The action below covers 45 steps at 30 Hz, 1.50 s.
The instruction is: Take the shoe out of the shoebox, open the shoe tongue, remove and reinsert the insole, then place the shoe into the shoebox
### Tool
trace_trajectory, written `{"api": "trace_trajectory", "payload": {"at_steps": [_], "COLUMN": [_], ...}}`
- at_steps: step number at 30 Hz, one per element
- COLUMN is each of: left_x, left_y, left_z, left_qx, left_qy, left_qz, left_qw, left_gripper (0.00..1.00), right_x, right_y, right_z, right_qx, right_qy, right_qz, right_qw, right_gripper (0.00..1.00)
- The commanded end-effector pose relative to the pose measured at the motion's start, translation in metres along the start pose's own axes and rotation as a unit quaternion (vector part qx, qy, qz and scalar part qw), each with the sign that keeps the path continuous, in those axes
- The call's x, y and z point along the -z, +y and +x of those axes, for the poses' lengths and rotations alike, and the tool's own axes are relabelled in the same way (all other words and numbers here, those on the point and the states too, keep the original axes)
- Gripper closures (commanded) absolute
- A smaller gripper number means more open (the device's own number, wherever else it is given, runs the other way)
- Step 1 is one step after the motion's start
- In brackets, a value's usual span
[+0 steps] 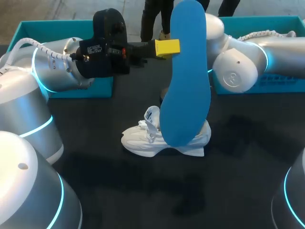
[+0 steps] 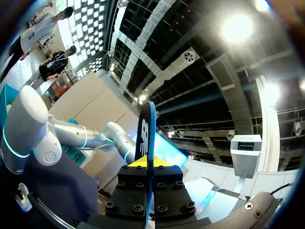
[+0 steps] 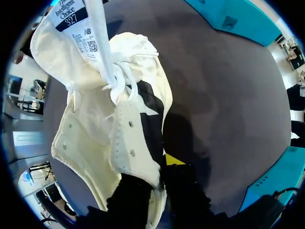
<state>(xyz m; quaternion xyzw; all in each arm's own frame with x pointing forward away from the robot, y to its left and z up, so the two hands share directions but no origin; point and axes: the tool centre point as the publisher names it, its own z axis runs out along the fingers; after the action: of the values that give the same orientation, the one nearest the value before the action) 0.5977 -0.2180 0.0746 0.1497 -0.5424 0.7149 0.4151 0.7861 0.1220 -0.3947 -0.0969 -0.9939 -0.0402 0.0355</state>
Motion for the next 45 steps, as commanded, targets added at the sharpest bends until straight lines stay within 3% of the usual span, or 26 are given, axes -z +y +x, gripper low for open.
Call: {"api": "trace_trajectory", "payload": {"at_steps": [1,11,14,24,31,36,45], "left_x": [-0.005,-0.005,-0.005,-0.005,-0.005,-0.005,-0.005], "left_y": [0.001,0.001,0.001,0.001,0.001,0.001,0.001], "left_z": [0.001,0.001,0.001,0.001,0.001,0.001,0.001], "left_qx": [0.0,0.0,0.0,0.0,0.0,0.0,0.0], "left_qy": [-0.002,-0.002,-0.002,-0.002,-0.002,-0.002,-0.002], "left_qz": [0.004,0.004,0.004,0.004,0.004,0.004,0.004], "left_qw": [1.0,1.0,1.0,1.0,1.0,1.0,1.0], "left_gripper": [1.0,1.0,1.0,1.0,1.0,1.0,1.0], "right_x": [-0.003,0.023,0.031,0.041,0.043,0.046,0.038], "right_y": [0.001,-0.004,-0.003,0.004,0.007,0.007,0.012], "right_z": [0.001,0.02,0.022,0.028,0.034,0.036,0.029], "right_qx": [-0.002,-0.091,-0.131,-0.336,-0.429,-0.455,-0.46], "right_qy": [0.005,0.031,0.033,0.016,0.006,-0.003,-0.008], "right_qz": [-0.001,-0.048,-0.046,-0.104,-0.099,-0.1,-0.104], "right_qw": [1.0,0.994,0.99,0.936,0.898,0.885,0.882], "right_gripper": [1.0,1.0,1.0,1.0,1.0,1.0,1.0]}}
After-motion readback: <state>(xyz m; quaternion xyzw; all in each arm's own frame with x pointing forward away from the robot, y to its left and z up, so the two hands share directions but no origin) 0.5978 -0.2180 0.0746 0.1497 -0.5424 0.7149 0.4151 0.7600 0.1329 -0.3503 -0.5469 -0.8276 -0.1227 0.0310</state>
